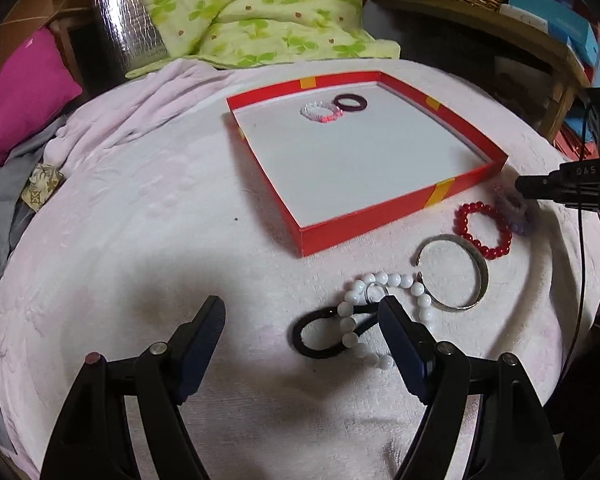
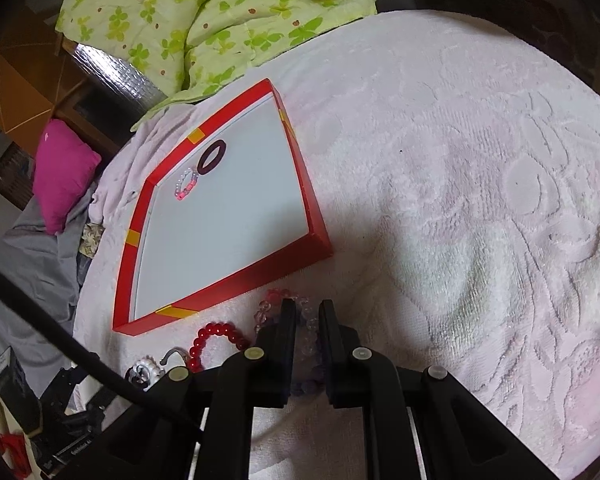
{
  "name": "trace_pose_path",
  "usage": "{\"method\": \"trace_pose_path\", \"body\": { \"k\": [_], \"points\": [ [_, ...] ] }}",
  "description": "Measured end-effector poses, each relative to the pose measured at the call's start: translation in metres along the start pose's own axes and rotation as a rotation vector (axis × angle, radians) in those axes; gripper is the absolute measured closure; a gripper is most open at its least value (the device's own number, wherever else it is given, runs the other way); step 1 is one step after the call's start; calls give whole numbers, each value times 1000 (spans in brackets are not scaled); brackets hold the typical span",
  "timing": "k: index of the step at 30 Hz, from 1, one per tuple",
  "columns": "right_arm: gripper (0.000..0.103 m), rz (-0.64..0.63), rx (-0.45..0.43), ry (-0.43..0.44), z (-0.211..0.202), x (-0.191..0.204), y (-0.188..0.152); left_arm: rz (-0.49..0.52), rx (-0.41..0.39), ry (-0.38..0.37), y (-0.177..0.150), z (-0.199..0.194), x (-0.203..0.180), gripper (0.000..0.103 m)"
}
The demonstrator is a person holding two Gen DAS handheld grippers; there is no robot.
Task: Organize jewelry
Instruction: 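Move right tool to pink crystal bracelet while left tool approaches white pearl bracelet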
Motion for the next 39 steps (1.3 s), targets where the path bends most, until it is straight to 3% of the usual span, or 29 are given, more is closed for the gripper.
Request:
{"method": "trace_pose_path", "body": {
  "k": [4,8,14,22,26,28,31,39],
  "points": [
    [90,11,11,9,1,-1,-1,-16,9,-57,-2,4,-9,24],
    [90,11,17,11,1,-2,-2,11,31,-61,-4,11,-19,24],
    [90,25,31,20,2,-2,-4,37,-20,-111,3,5,-32,24],
    [89,24,36,24,3,2,-3,-4,12,-79,-1,12,-19,24],
    [89,18,39,29,4,7,-5,-12,2,-117,-1,7,-23,24],
    [88,16,37,29,5,9,-5,9,24,-154,-6,8,-32,24],
    [87,17,38,28,6,10,-5,16,69,-134,-16,15,-31,24],
    [87,27,47,19,9,6,-4,-91,70,-198,-25,11,-24,24]
  ]
}}
Point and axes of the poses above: each gripper's, at about its wrist camera, not at the fingertips, and z roughly the way its jaws point, x to its left, y to its top, the point moved 9 cm from there along z, roughly the way its jaws point, and after that the axes turned 15 degrees about -y, right-handed, at the moved point
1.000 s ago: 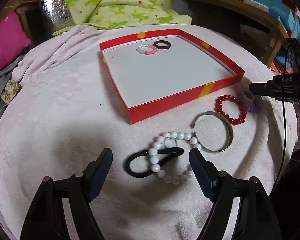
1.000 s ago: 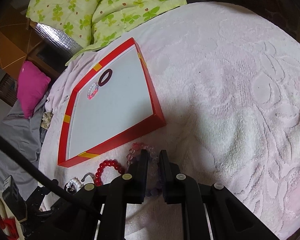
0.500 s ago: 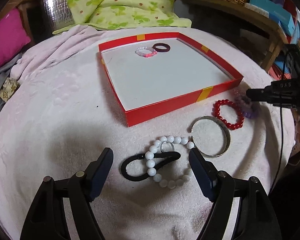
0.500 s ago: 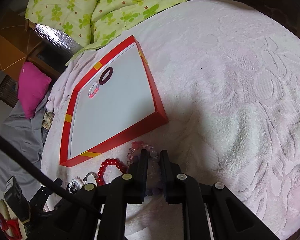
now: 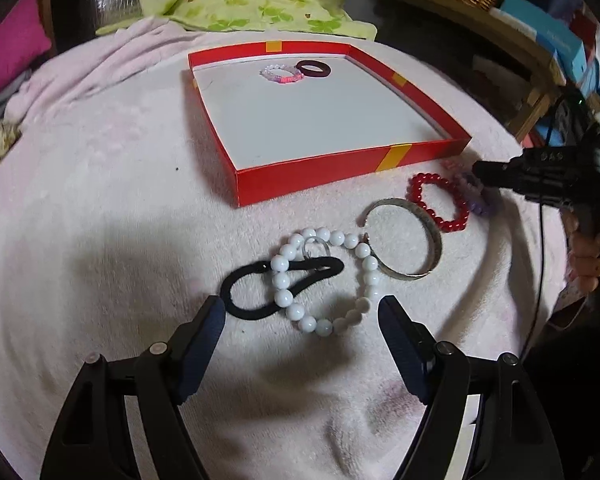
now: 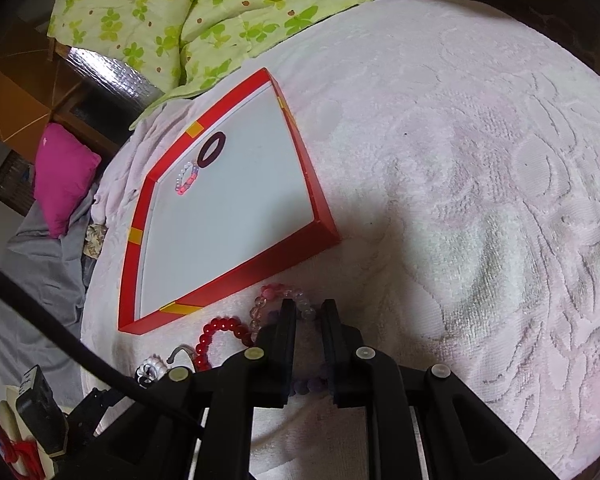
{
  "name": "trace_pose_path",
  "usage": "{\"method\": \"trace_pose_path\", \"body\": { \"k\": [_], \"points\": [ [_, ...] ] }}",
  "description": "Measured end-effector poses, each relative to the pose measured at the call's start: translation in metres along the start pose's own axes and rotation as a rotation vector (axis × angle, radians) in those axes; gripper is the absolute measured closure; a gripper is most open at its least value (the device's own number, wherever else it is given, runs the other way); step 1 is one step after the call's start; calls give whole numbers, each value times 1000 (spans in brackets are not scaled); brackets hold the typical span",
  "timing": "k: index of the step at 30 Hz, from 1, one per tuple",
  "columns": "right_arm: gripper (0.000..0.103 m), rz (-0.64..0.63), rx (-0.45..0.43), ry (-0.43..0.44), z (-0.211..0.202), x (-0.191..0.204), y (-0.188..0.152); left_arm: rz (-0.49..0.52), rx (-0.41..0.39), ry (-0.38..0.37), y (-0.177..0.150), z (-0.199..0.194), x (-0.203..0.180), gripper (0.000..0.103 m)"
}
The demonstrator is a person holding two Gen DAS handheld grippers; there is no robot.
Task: Organize jewelry
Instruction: 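Move right tool to pink crystal bracelet while left tool approaches white pearl bracelet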
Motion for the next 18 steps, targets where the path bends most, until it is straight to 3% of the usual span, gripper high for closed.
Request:
{"method": "trace_pose_path", "body": {
  "k": [5,9,13,18],
  "points": [
    [87,-9,9,2,3,5,-1,23,15,7,-6,3,-6,24],
    [87,-5,6,14,2,6,0,-5,-52,-42,1,-6,-5,25],
    [87,11,11,11,2,1,0,-7,-87,-112,5,-11,-10,60],
    [87,14,11,12,2,0,-1,8,-65,-113,4,-4,-14,64]
  ]
}}
Point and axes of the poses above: each gripper's, at about its wrist camera, not at the fingertips, and z roughly the way its jaws point, x to its left, y to its top, the point moved 9 cm from there along z, roughly the way its jaws point, and after that the axes turned 15 degrees about -y, right-handed, at the moved point
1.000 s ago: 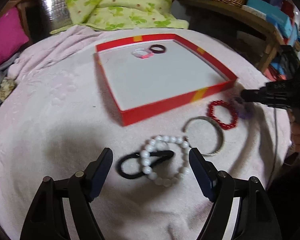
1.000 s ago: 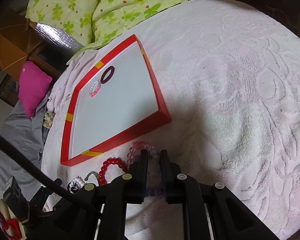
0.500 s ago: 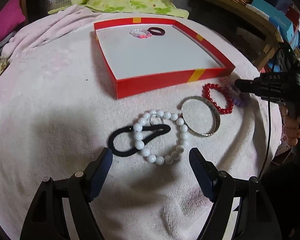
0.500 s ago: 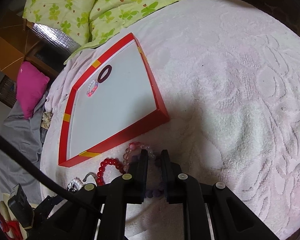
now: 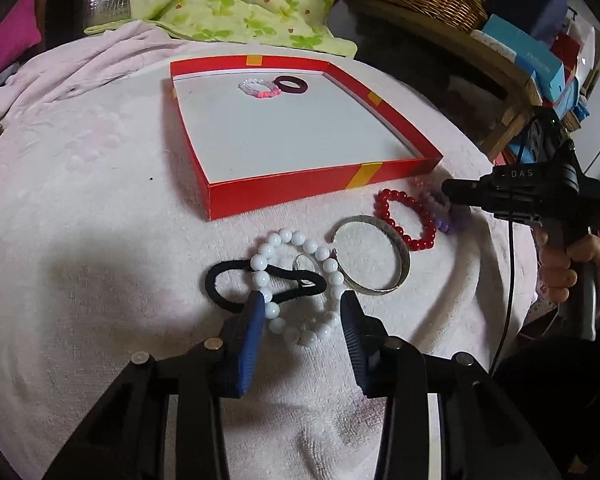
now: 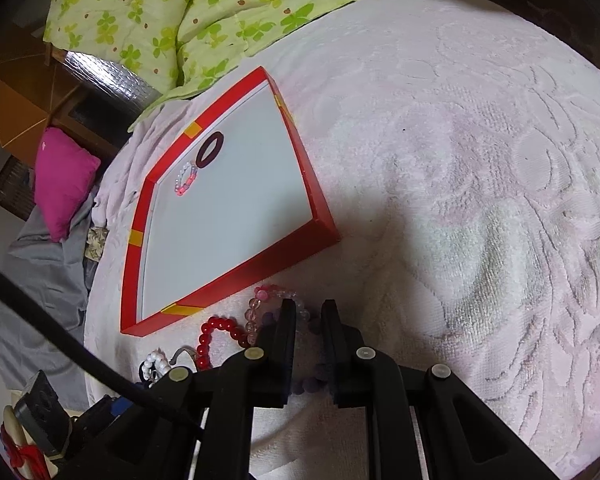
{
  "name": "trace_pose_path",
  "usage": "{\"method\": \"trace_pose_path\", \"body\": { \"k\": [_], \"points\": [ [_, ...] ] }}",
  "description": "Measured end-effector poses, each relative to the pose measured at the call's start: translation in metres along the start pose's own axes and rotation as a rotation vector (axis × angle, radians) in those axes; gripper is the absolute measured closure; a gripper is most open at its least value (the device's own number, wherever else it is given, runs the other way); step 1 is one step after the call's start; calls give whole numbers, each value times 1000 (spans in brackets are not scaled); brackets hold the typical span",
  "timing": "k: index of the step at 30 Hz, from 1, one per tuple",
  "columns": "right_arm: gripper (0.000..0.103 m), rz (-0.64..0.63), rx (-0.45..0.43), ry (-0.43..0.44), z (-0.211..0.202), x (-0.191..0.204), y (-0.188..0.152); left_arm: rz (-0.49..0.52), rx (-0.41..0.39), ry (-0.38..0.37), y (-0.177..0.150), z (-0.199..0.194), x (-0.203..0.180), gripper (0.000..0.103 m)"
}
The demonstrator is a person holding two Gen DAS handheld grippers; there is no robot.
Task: Organize jewelry
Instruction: 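Move right tool to pink crystal bracelet while left tool approaches white pearl bracelet, then close left tool on white pearl bracelet while right tool grasps pink crystal bracelet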
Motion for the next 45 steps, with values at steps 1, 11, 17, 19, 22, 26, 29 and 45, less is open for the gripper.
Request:
{"method": "trace_pose_path", "body": {
  "k": [1,11,17,19,22,26,29,45],
  "points": [
    [87,-2,0,0,0,0,0,0,-3,-1,1,-1,0,65],
    [87,-3,3,-3,0,1,0,-48,-7,-25,6,7,13,65],
    [87,4,0,10,-3,-2,0,-105,-35,-25,12,3,30,65],
    [87,19,-6,28,-6,-6,3,-90,-32,-39,11,3,27,66],
    [87,59,-12,89,-13,-13,9,-60,-25,-69,10,4,17,79],
    [87,87,4,160,-17,-14,11,-19,-17,-101,11,7,4,80],
    [77,84,16,176,-17,-11,10,-17,-12,-105,11,9,0,80],
    [90,-163,-69,-102,11,14,11,-12,-14,-110,7,3,-1,76]
  ]
}}
Point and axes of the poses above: each gripper's, at about its wrist camera, not at the fingertips, and z roughly the way its jaws point, x to its left, y to its top, the point moved 9 cm from there along z, roughly the way its jaws point, and after that the axes turned 15 degrees about -y, right-handed, at the moved point
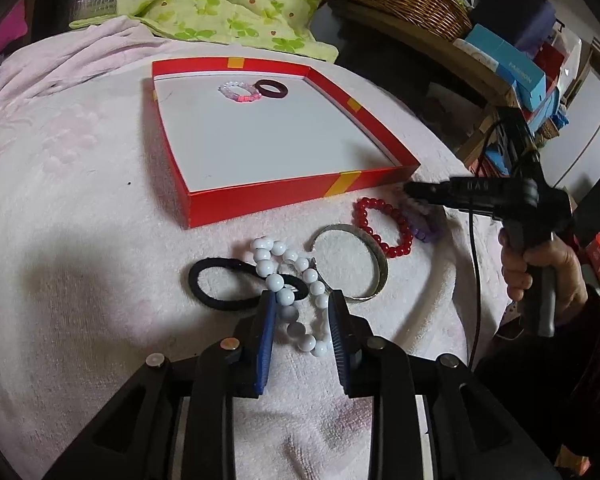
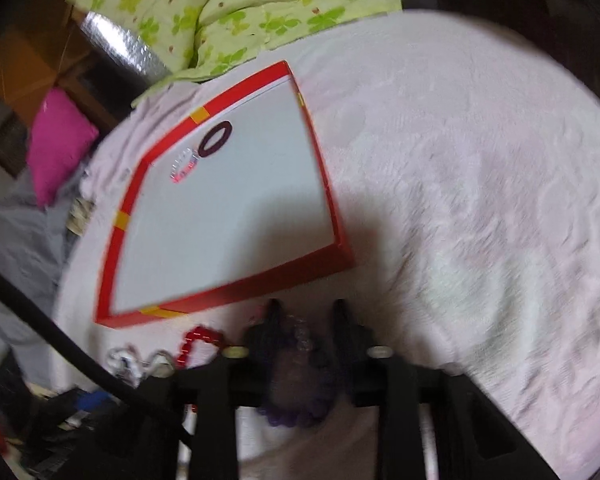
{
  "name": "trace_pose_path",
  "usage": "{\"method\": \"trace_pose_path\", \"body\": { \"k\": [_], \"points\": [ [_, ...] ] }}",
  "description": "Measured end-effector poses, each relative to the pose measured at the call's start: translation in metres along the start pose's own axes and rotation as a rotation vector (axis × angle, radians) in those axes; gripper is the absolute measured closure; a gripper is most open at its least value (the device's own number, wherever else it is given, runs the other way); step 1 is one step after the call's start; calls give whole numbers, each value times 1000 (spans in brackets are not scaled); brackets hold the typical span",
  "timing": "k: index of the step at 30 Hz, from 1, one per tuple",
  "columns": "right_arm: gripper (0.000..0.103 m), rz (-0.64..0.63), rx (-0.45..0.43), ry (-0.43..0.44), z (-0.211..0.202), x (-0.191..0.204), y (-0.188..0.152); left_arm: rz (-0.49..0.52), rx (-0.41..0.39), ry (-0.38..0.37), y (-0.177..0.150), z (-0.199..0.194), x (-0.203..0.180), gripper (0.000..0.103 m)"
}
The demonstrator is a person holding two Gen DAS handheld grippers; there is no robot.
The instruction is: Organize jewelry
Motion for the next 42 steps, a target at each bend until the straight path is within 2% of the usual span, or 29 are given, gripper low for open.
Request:
{"method": "trace_pose_path", "body": {
  "k": [1,2,6,8,13,16,23,29,33,34,35,37,39,40,42],
  "points": [
    [91,-15,-17,-22,-2,-1,0,-6,-7,0,1,-1,1,76],
    [95,-10,-29,-26,-5,-2,0,-10,-13,0,2,-2,3,76],
    [96,-3,-82,-28,-18,-6,4,-11,-20,-4,4,0,3,76],
    [96,10,-89,-9,-21,-10,5,-1,-14,-8,4,3,0,83],
    [96,60,-80,96,-29,-8,6,22,-35,-41,9,2,-12,91],
    [96,79,-94,167,-38,-2,7,28,-62,-78,14,-2,-22,92],
    [96,79,-107,233,-45,18,9,37,-99,-118,28,-3,-35,94],
    [96,85,-100,236,-45,18,9,39,-112,-65,33,-6,-27,94],
    [96,110,-94,211,-41,2,9,92,-45,-29,21,6,-31,89],
    [96,116,-81,202,-38,-2,9,114,-31,-22,18,8,-34,82],
    [93,122,-69,198,-36,-6,8,142,-11,-17,13,11,-40,67],
    [93,155,-41,194,-31,-14,6,176,12,-6,6,16,-47,46],
    [92,175,-23,194,-28,-18,7,198,26,-3,2,19,-53,45],
    [90,180,-23,188,-27,-19,7,207,41,-3,-1,22,-56,45],
    [68,184,-18,174,-23,-20,8,210,63,19,-5,28,-56,45]
  ]
}}
Point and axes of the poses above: each gripper's, at about its wrist camera, not at the fingertips, and z roughly the way its jaws point, x to its left, y to its top, the point moved 9 cm from there along z, roughly the way its jaws point, and after that the axes turned 15 degrees about -y, right-handed, at the moved point
